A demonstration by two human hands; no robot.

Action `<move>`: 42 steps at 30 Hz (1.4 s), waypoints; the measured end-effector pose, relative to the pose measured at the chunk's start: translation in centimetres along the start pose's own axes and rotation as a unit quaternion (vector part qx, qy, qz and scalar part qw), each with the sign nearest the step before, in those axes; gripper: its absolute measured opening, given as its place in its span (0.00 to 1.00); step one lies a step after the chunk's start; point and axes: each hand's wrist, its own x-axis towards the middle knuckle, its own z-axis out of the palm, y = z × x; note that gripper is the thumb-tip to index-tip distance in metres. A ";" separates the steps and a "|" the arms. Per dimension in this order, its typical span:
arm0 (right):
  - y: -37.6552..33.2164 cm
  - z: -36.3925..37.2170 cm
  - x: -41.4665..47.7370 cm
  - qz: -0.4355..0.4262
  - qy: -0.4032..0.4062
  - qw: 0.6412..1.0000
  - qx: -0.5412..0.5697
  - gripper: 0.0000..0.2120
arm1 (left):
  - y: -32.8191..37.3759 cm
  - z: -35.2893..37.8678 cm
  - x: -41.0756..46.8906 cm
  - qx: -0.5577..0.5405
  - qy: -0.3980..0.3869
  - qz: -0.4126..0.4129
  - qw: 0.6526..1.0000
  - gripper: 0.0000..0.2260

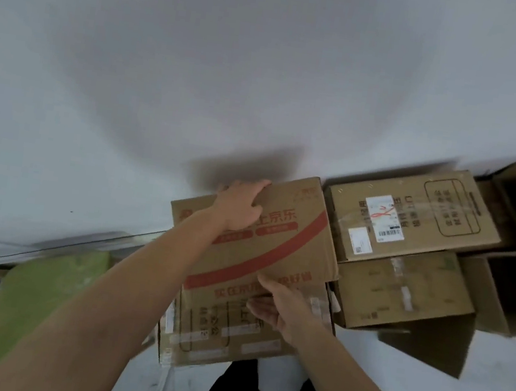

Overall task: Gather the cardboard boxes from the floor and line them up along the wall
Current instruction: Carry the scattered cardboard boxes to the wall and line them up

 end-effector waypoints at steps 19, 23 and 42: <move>-1.2 0.0 5.4 -0.106 -0.028 0.993 -0.042 0.20 | -2.5 2.2 6.6 0.094 0.134 0.022 0.986 0.24; -0.4 -1.0 8.2 -0.076 0.007 0.997 -0.027 0.18 | -2.6 5.2 7.7 0.117 0.102 0.053 0.986 0.26; 1.0 -6.1 14.0 -0.193 0.172 0.875 -0.410 0.14 | -6.7 13.3 8.6 0.161 -0.013 0.003 0.987 0.21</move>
